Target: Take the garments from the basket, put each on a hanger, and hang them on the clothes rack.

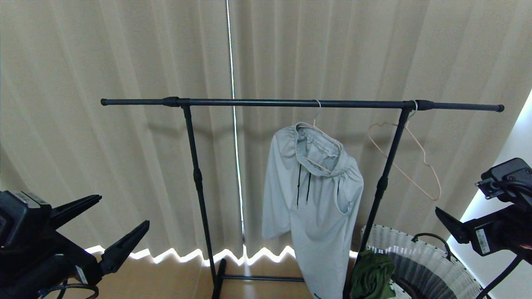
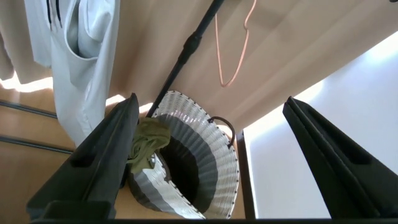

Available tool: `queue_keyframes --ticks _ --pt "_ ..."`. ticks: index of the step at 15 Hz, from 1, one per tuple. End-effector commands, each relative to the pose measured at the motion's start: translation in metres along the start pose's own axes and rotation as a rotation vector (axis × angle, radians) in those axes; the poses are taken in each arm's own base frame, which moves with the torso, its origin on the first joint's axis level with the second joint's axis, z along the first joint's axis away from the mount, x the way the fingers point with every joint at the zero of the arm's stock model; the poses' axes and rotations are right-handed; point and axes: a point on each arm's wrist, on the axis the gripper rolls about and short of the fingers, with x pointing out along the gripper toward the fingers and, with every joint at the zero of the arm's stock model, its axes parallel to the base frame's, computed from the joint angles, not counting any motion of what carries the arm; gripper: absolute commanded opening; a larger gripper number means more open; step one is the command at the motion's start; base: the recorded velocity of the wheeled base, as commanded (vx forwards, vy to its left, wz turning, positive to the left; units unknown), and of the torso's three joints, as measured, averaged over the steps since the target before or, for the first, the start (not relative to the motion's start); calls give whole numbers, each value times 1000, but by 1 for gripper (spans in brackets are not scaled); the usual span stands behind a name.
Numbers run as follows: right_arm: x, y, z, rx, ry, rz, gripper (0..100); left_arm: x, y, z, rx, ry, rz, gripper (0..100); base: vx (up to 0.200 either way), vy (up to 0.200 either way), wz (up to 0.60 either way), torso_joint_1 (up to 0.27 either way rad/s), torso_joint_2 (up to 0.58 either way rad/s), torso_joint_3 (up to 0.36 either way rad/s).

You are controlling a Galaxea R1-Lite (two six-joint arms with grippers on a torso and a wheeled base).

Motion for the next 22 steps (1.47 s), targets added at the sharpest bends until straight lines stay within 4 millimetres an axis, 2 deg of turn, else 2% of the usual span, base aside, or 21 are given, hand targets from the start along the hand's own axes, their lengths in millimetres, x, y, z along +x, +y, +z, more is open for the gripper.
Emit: queue_keyframes --ticks 1,5,22 --pt "0 0 0 0 -1 0 100 0 0 0 1 2 0 100 0 0 0 0 0 0" --pt "-1 0 0 0 -1 0 100 0 0 -1 2 5 -1 100 0 0 0 -85 181 97" --pt "0 2 -6 -9 17 11 100 0 0 0 2 3 -1 100 0 0 0 -223 493 263"
